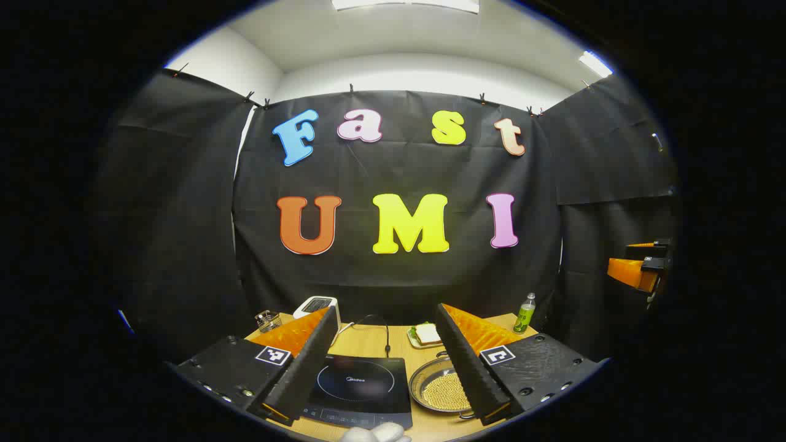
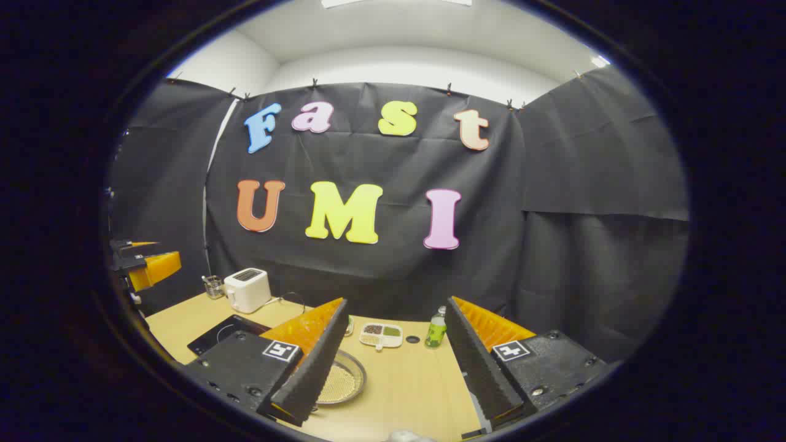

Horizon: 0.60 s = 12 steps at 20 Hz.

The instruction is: First push the handle of the pot to place it horizontally, then grasp the pot with both hands and set it on the induction cooktop.

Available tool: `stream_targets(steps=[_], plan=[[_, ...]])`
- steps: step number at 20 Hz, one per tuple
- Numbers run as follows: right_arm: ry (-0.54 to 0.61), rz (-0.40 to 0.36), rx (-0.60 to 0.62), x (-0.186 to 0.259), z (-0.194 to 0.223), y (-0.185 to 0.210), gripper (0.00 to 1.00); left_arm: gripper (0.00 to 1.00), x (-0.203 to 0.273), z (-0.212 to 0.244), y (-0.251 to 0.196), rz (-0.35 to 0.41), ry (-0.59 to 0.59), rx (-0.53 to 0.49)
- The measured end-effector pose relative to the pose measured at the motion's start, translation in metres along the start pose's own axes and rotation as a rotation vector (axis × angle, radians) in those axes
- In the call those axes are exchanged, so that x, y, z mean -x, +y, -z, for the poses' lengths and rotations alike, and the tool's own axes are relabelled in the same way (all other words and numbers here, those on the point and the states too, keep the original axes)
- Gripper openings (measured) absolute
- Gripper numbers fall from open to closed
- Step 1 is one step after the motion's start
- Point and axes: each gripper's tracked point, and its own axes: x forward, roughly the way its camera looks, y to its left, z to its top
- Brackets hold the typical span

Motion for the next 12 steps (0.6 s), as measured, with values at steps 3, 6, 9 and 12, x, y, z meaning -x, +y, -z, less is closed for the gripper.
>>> stream_targets(steps=[3, 6, 9, 12], plan=[[0.016, -0.001, -0.015, -0.003, 0.006, 0.003, 0.96, 0.96, 0.000, 0.003, 0.003, -0.003, 0.003, -0.011], [0.029, -0.008, -0.019, -0.005, 0.009, 0.009, 0.97, 0.96, -0.001, 0.008, 0.004, 0.000, 0.009, -0.003], [0.037, -0.017, -0.003, -0.011, 0.010, 0.015, 0.96, 0.96, -0.002, 0.013, 0.006, 0.002, 0.018, -0.002], [0.037, -0.029, 0.011, -0.018, 0.007, 0.024, 1.00, 0.96, -0.001, 0.013, 0.010, -0.003, 0.013, 0.000]])
